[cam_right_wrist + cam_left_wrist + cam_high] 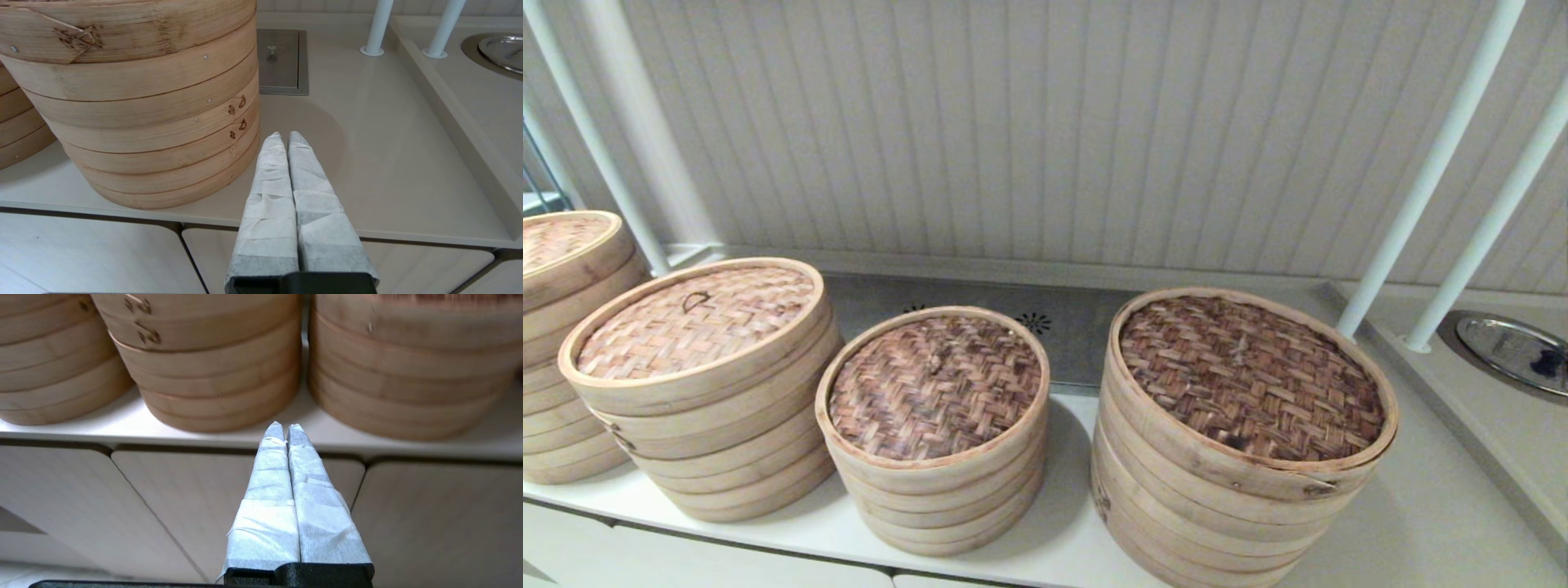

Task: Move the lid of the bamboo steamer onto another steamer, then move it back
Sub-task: Pick up the steamer

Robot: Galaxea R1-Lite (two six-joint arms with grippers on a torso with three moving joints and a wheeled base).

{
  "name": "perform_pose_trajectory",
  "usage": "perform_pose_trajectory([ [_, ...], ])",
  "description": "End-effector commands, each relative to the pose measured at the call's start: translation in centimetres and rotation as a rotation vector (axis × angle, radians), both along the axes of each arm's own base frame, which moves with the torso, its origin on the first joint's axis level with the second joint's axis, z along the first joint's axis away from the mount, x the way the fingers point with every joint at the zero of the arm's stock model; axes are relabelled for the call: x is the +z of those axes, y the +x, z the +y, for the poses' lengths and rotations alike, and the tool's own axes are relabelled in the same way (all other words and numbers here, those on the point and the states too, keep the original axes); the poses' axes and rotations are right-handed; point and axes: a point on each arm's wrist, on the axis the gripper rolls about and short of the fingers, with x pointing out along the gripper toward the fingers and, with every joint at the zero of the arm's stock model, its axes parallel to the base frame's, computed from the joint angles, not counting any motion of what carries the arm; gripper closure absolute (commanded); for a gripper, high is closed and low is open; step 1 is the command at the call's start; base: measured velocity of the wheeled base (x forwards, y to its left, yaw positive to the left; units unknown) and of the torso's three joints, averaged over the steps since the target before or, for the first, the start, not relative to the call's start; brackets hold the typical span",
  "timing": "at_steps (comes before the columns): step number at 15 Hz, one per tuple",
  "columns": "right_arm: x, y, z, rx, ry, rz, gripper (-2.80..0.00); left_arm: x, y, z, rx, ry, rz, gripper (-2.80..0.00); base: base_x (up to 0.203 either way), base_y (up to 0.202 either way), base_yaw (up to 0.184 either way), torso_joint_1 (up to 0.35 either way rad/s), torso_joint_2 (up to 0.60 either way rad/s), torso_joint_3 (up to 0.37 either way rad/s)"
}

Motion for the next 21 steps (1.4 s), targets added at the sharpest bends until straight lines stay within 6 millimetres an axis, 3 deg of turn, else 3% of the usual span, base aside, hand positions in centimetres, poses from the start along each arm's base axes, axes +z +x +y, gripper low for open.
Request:
perform_pose_trajectory([
  [1,-0.04,0.02,0.00,0.000,0.000,0.003,0.00,-0.36,0.00,0.00,0.001,-0.006,-0.015,0.00,0.000,0.000,0.000,0.000,0.00,0.000],
  [9,-0.06,0.03,0.00,0.000,-0.001,0.003,0.00,-0.50,0.35,-0.06,-0.026,0.044,-0.071,0.00,0.000,0.000,0.000,0.000,0.00,0.000],
  [21,-0.08,0.03,0.00,0.000,-0.001,0.004,0.00,-0.50,0.36,0.00,0.002,-0.031,-0.075,0.00,0.000,0.000,0.000,0.000,0.00,0.000],
])
